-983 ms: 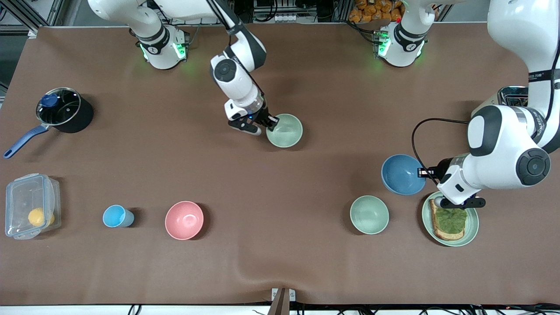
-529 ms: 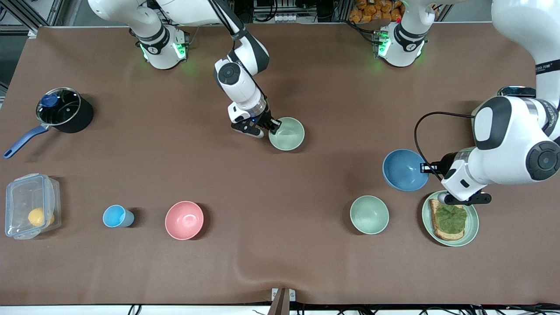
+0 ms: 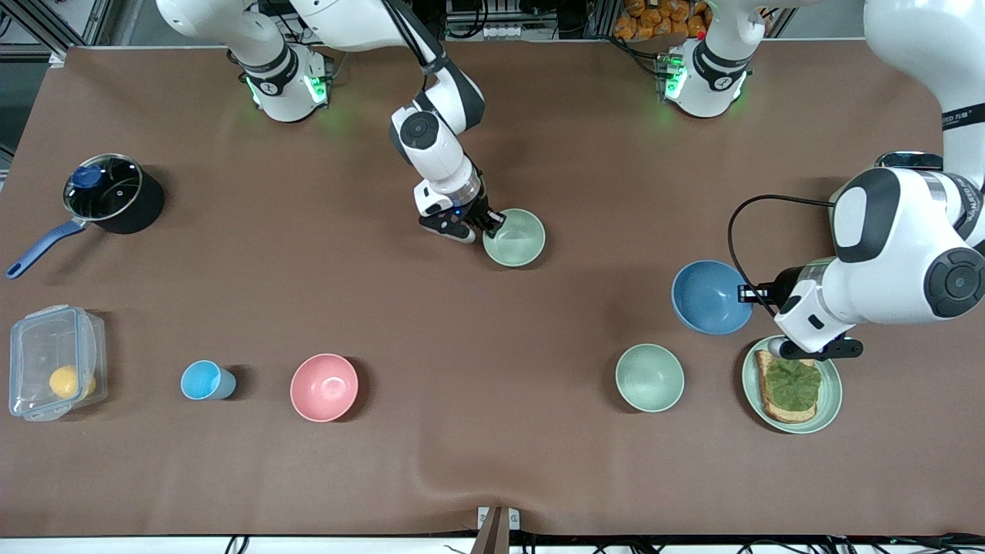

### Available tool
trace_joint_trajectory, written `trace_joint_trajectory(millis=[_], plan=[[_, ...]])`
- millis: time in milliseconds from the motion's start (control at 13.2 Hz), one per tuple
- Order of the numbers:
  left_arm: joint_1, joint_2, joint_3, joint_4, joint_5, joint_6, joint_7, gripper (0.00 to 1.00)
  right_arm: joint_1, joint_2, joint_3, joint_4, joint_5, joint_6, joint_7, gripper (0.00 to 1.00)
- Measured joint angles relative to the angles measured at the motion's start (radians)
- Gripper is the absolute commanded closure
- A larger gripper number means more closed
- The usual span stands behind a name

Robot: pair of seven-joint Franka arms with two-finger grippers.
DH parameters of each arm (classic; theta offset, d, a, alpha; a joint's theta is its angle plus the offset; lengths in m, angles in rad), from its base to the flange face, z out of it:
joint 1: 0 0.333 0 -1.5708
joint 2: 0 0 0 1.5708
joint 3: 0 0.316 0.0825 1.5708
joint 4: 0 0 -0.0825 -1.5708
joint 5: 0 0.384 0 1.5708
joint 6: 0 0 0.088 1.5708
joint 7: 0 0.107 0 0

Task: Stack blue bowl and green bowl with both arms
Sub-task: 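Release the green bowl with the right gripper while the left gripper lifts the blue bowl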

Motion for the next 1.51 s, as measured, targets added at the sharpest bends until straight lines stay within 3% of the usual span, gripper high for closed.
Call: trace_joint_trajectory(millis=[76, 605, 832, 1134, 1512], plan=[[-0.006, 0.003, 0.0, 0.0, 0.0, 0.0, 0.0, 1.0, 0.0, 0.0, -0.003, 0.001, 0.0, 0.0, 0.0, 0.0], [-0.059, 0.009, -0.003, 0.008, 0.0, 0.0, -0.086, 1.0, -0.005, -0.011, -0.028, 0.023, 0.001, -0.06, 0.017, 0.0], [-0.067, 0.009, -0.004, 0.011, 0.0, 0.0, -0.109, 1.0, -0.007, -0.081, -0.081, 0.041, 0.001, -0.224, 0.03, 0.0], [-0.069, 0.003, -0.005, 0.016, 0.0, -0.021, -0.144, 1.0, -0.014, -0.175, -0.198, 0.115, 0.003, -0.541, 0.111, 0.0], [-0.084, -0.004, -0.037, 0.009, 0.0, -0.052, -0.191, 1.0, -0.041, -0.166, -0.225, 0.14, 0.01, -0.586, 0.323, 0.0]])
